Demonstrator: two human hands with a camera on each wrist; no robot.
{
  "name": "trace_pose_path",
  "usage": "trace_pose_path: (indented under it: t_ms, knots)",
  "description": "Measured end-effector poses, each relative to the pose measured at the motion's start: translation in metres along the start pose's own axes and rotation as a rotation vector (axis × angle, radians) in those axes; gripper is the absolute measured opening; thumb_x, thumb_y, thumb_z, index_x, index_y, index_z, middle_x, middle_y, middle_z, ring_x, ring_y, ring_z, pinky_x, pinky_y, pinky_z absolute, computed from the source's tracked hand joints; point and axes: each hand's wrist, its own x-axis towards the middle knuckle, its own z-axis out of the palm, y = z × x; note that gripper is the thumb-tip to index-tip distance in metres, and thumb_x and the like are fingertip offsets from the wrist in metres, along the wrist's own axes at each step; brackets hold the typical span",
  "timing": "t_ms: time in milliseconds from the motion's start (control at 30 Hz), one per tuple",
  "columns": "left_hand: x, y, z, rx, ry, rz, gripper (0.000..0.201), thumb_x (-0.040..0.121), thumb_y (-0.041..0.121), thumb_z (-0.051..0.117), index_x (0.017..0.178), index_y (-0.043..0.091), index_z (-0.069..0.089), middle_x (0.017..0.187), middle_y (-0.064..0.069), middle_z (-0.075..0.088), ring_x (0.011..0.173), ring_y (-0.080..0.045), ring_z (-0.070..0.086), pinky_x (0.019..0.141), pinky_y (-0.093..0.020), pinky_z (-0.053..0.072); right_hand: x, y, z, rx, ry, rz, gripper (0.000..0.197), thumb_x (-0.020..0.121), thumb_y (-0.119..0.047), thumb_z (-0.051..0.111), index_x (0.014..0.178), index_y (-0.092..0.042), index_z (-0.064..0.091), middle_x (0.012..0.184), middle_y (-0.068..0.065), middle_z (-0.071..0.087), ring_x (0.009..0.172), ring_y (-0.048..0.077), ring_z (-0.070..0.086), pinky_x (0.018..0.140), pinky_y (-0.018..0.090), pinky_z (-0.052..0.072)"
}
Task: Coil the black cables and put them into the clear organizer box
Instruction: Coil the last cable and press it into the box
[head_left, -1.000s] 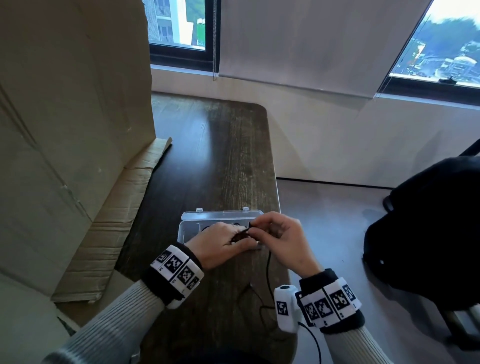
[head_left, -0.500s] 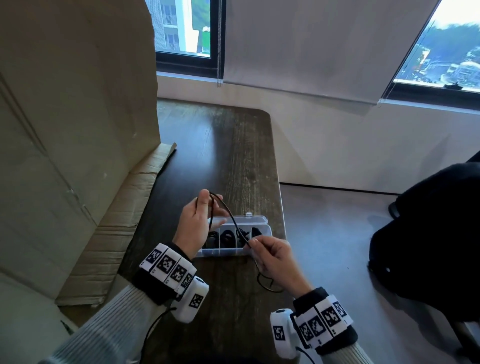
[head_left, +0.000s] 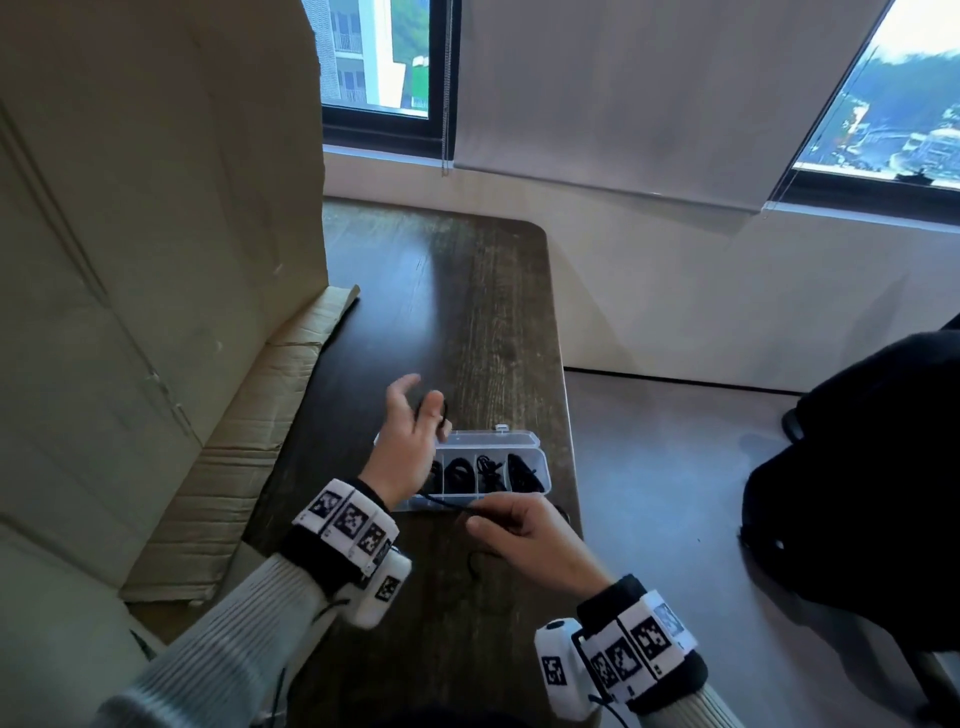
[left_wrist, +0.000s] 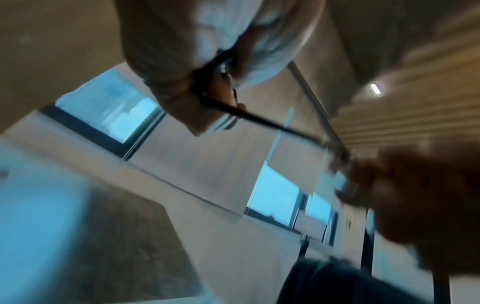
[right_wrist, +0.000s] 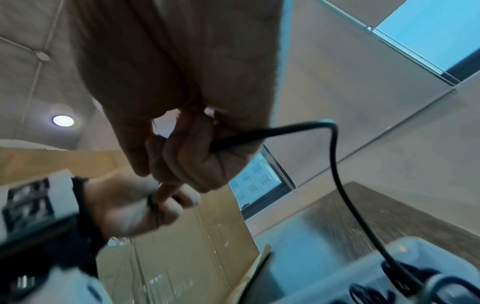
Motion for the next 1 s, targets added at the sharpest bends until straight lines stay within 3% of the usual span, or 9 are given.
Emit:
trace_pose_path:
  t_ms: [133, 233, 367, 500, 600, 733, 833, 933, 1000]
  knots:
    - [-0.011, -0.01, 0.004, 0.684, -0.29, 0.22, 0.065, 0.09, 0.067, 0.015, 0.073, 0.022, 0.059, 0.059, 0.01, 0.052, 0.055, -0.002, 0.05, 0.061, -0.026, 0.036, -0.001, -0.015, -0.012, -0.237, 0.078, -0.143, 0.016, 0.094, -0.023, 0.06, 0.105, -0.024, 0.071, 0.08, -0.019, 0.064, 0.07, -0.002, 0.06, 0.064, 0.01, 0.045]
    - [-0.015, -0.009, 0.005, 0.513, -0.511, 0.11, 0.09, 0.078, 0.082, 0.005, 0.063, 0.015, 0.063, 0.06, 0.002, 0.059, 0.057, -0.007, 0.054, 0.063, -0.018, 0.037, 0.004, -0.013, -0.024, -0.301, 0.263, -0.191, 0.008, 0.086, -0.031, 0.069, 0.091, -0.028, 0.075, 0.077, -0.019, 0.069, 0.07, -0.001, 0.063, 0.064, 0.01, 0.044]
    - [-0.022, -0.002, 0.004, 0.381, -0.68, 0.112, 0.056, 0.078, 0.07, 0.05, 0.077, 0.017, 0.068, 0.062, 0.007, 0.058, 0.058, -0.006, 0.052, 0.058, -0.02, 0.04, 0.005, -0.006, -0.04, -0.01, 0.424, -0.111, 0.01, 0.074, -0.025, 0.081, 0.071, -0.018, 0.075, 0.059, -0.011, 0.067, 0.053, 0.001, 0.057, 0.054, 0.011, 0.042]
    - [-0.023, 0.009, 0.003, 0.072, -0.552, 0.02, 0.038, 0.091, 0.04, 0.049, 0.079, 0.008, 0.065, 0.058, 0.002, 0.06, 0.053, -0.016, 0.054, 0.056, -0.028, 0.046, 0.007, 0.004, -0.041, 0.173, 0.499, -0.079, 0.024, 0.073, -0.031, 0.076, 0.069, -0.008, 0.071, 0.065, 0.01, 0.069, 0.056, 0.013, 0.059, 0.054, 0.02, 0.048]
    - [-0.022, 0.022, 0.001, -0.25, -0.312, -0.118, 0.038, 0.098, 0.023, 0.039, 0.089, -0.008, 0.058, 0.072, -0.017, 0.068, 0.059, -0.025, 0.066, 0.056, -0.032, 0.055, 0.007, 0.012, -0.04, 0.253, 0.478, -0.04, 0.015, 0.085, -0.019, 0.068, 0.077, -0.006, 0.072, 0.071, 0.007, 0.07, 0.062, 0.003, 0.06, 0.058, 0.013, 0.047]
    - [-0.012, 0.022, -0.004, -0.43, -0.069, -0.16, 0.041, 0.101, 0.026, 0.036, 0.106, -0.006, 0.061, 0.101, -0.018, 0.072, 0.089, -0.033, 0.071, 0.071, -0.037, 0.06, 0.01, 0.03, -0.03, 0.273, 0.421, 0.026, 0.014, 0.093, -0.014, 0.059, 0.094, -0.014, 0.073, 0.088, 0.004, 0.073, 0.07, 0.003, 0.062, 0.062, 0.016, 0.049]
    - [-0.006, 0.021, -0.006, -0.508, -0.032, -0.156, 0.043, 0.101, 0.032, 0.033, 0.108, 0.0, 0.061, 0.104, -0.017, 0.072, 0.1, -0.03, 0.069, 0.081, -0.039, 0.058, 0.015, 0.039, -0.012, 0.24, 0.328, 0.096, 0.018, 0.096, -0.024, 0.055, 0.094, -0.021, 0.073, 0.069, -0.008, 0.065, 0.053, 0.001, 0.05, 0.05, 0.016, 0.041]
    - [-0.002, 0.027, -0.007, -0.773, -0.017, -0.201, 0.041, 0.101, 0.036, 0.03, 0.094, 0.007, 0.058, 0.074, -0.006, 0.066, 0.082, -0.023, 0.071, 0.079, -0.049, 0.057, 0.016, 0.04, 0.0, 0.229, 0.184, 0.189, 0.029, 0.097, -0.035, 0.049, 0.089, -0.017, 0.071, 0.051, -0.01, 0.05, 0.046, 0.002, 0.044, 0.048, 0.017, 0.037]
    - [0.0, 0.027, -0.007, -0.835, 0.04, -0.25, 0.037, 0.1, 0.039, 0.031, 0.087, 0.013, 0.054, 0.063, 0.003, 0.049, 0.055, -0.009, 0.058, 0.06, -0.041, 0.058, 0.014, 0.036, 0.004, 0.193, 0.09, 0.2, 0.033, 0.097, -0.039, 0.048, 0.086, -0.019, 0.071, 0.049, -0.012, 0.05, 0.047, 0.001, 0.044, 0.05, 0.018, 0.038]
